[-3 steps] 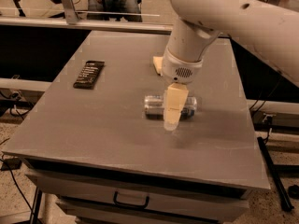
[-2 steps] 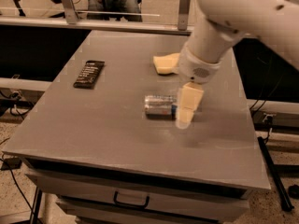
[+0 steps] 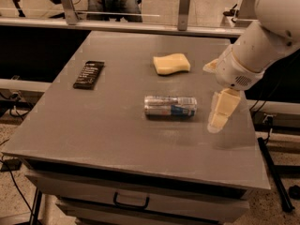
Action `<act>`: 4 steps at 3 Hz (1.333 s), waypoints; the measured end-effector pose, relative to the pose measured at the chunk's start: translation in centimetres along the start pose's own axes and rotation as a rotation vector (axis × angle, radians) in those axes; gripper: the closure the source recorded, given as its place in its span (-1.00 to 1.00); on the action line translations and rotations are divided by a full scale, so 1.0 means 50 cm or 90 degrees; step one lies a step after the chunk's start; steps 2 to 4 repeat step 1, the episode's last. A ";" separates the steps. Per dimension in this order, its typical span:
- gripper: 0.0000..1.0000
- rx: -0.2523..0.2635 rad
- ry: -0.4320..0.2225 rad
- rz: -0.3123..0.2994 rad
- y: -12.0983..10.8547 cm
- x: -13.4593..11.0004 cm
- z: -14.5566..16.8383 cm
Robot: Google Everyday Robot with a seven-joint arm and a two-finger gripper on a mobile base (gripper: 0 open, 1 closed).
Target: Knock redbull can over
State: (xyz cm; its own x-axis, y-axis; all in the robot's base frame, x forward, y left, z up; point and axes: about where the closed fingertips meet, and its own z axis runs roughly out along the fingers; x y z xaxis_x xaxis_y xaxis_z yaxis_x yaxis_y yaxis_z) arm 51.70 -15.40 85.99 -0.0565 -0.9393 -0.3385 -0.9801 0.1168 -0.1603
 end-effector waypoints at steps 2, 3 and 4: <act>-1.00 0.011 -0.002 -0.001 0.001 0.022 -0.006; -1.00 0.011 -0.002 -0.001 0.001 0.022 -0.006; -1.00 0.011 -0.002 -0.001 0.001 0.022 -0.006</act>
Offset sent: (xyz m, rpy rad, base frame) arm 0.0000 0.0000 0.0000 0.0000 0.0000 0.0000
